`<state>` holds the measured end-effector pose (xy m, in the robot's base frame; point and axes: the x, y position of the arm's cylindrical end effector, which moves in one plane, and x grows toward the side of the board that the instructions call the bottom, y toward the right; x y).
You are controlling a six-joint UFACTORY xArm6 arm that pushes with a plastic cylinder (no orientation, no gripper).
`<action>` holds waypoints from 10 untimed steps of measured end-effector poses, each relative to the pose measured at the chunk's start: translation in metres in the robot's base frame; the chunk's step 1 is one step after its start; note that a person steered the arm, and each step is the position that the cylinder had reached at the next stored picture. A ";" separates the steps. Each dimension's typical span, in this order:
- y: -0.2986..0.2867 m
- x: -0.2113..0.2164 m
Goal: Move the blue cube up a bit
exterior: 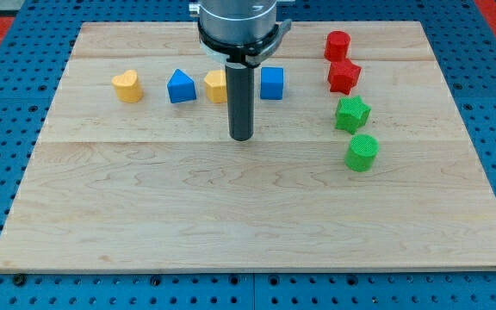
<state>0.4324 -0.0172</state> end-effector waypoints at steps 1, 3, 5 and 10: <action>-0.006 0.000; -0.006 -0.016; 0.063 -0.066; 0.063 -0.087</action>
<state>0.3457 0.0457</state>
